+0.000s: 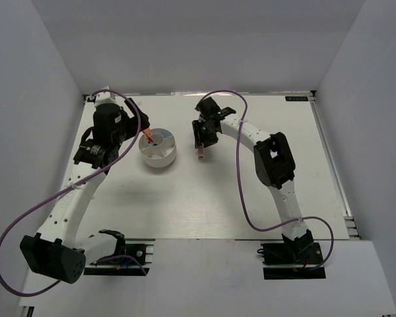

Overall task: Sort the stationery into containers
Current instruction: Pick up the stationery from the center of the board.

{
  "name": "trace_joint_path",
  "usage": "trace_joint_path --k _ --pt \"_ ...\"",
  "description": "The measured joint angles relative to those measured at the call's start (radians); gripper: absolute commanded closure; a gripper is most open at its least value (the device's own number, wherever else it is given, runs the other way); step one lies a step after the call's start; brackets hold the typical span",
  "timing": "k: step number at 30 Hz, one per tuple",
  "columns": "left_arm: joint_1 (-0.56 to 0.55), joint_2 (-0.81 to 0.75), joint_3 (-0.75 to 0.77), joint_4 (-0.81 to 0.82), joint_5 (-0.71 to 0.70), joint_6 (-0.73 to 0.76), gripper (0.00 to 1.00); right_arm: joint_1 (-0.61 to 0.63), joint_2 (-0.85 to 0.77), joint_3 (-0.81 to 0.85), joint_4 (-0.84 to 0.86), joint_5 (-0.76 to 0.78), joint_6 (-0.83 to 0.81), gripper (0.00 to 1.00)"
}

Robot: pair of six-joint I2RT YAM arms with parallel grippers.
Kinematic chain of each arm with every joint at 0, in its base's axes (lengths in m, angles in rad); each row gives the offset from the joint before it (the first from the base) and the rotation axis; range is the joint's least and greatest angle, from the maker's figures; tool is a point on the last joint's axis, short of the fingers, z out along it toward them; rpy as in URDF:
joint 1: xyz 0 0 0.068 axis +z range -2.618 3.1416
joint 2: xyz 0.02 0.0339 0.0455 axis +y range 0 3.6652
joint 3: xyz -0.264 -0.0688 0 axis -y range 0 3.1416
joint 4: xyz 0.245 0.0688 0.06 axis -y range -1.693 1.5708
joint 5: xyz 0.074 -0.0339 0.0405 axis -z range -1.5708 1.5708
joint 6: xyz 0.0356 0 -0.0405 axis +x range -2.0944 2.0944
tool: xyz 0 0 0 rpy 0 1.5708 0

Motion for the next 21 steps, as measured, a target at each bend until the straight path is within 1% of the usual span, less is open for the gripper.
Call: trace_joint_path --k 3,4,5,8,10,11,12,14,15,17,21 --pt "0.0 -0.005 -0.004 0.0 -0.001 0.0 0.04 0.0 0.002 0.0 0.0 0.0 0.003 0.58" --pt "0.0 -0.006 -0.005 -0.001 -0.001 0.0 0.04 0.0 0.002 0.0 0.0 0.003 0.005 0.62" --pt "0.0 -0.006 -0.006 -0.001 -0.001 -0.001 0.04 0.0 0.002 0.0 0.0 0.007 0.005 0.64" --pt "0.0 -0.006 -0.006 0.0 0.0 -0.005 0.04 0.0 0.002 0.0 0.0 0.015 0.001 0.66" --pt "0.0 -0.006 -0.006 0.0 0.0 -0.008 0.04 0.0 0.002 0.0 0.0 0.019 -0.003 0.7" --pt "0.0 -0.006 -0.006 0.0 0.0 -0.008 0.04 0.0 0.002 0.0 0.0 0.019 -0.005 0.76" --pt "0.0 -0.006 -0.006 0.0 0.0 -0.008 0.04 0.0 0.002 0.0 0.0 0.019 -0.005 0.85" --pt "0.0 -0.006 -0.006 0.0 0.0 -0.008 0.04 0.0 0.002 -0.002 0.001 0.016 -0.006 0.97" --pt "0.0 -0.006 -0.006 0.0 0.0 -0.008 0.04 0.0 0.002 -0.004 0.003 0.011 -0.006 1.0" --pt "0.0 -0.006 -0.009 0.0 0.001 -0.01 0.04 -0.002 -0.001 -0.012 0.014 -0.011 -0.01 1.0" --pt "0.0 -0.006 -0.024 0.0 0.003 -0.019 0.04 -0.023 -0.03 -0.05 0.023 -0.101 -0.007 1.0"
